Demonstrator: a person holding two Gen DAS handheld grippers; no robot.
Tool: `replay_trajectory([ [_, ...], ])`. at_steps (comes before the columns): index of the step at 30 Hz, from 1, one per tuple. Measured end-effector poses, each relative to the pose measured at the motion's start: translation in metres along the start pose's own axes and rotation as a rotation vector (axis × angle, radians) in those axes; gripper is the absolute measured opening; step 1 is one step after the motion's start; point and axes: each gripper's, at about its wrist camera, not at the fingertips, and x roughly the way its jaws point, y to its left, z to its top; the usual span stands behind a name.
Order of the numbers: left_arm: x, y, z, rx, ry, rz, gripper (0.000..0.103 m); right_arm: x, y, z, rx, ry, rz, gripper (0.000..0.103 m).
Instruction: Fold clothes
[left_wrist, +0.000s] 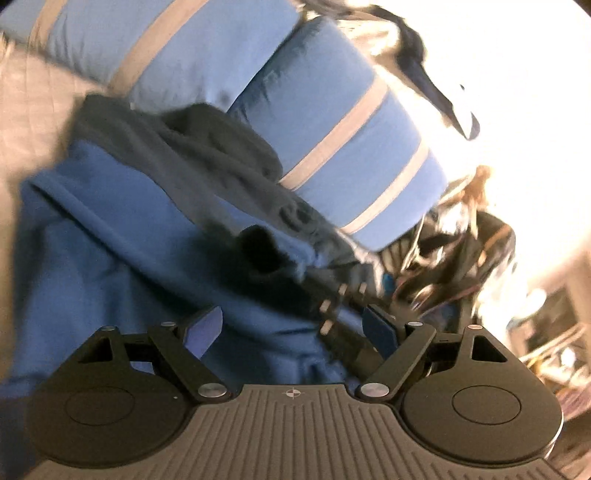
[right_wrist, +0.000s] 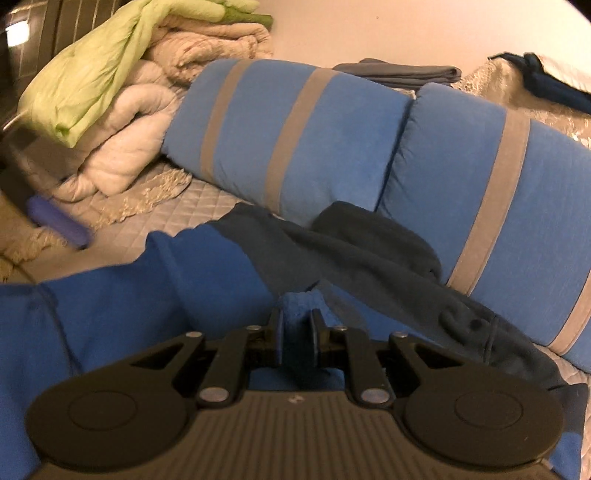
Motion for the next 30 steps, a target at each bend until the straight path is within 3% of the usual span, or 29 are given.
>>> replay_trajectory([
  [7,0.091,0.046,0.002,-0.392,0.161,-0.081,0.084,-0.013,0.021,-0.013,-0.126,-0.012,-0.047,0.015],
  [11,0.122,0.062,-0.005,-0.491,0.189,-0.076,0.084,-0.022,0.033,-0.021,-0.207,-0.027,-0.063,0.015],
  [18,0.139,0.077,-0.006,-0.604,0.171,-0.181,0.081,-0.032,0.054,-0.033,-0.402,-0.061,-0.106,0.015],
  [19,0.139,0.077,-0.006,-0.609,0.164,-0.180,0.078,-0.033,0.057,-0.035,-0.432,-0.062,-0.111,0.015],
  [22,0.138,0.075,-0.004,-0.602,0.158,-0.159,0.051,-0.036,0.064,-0.043,-0.507,-0.064,-0.123,0.015],
  [28,0.135,0.071,0.002,-0.576,0.174,-0.163,0.022,-0.037,0.072,-0.052,-0.597,-0.071,-0.140,0.015],
  [30,0.134,0.067,0.005,-0.551,0.170,-0.162,0.020,-0.037,0.075,-0.055,-0.625,-0.071,-0.141,0.014],
])
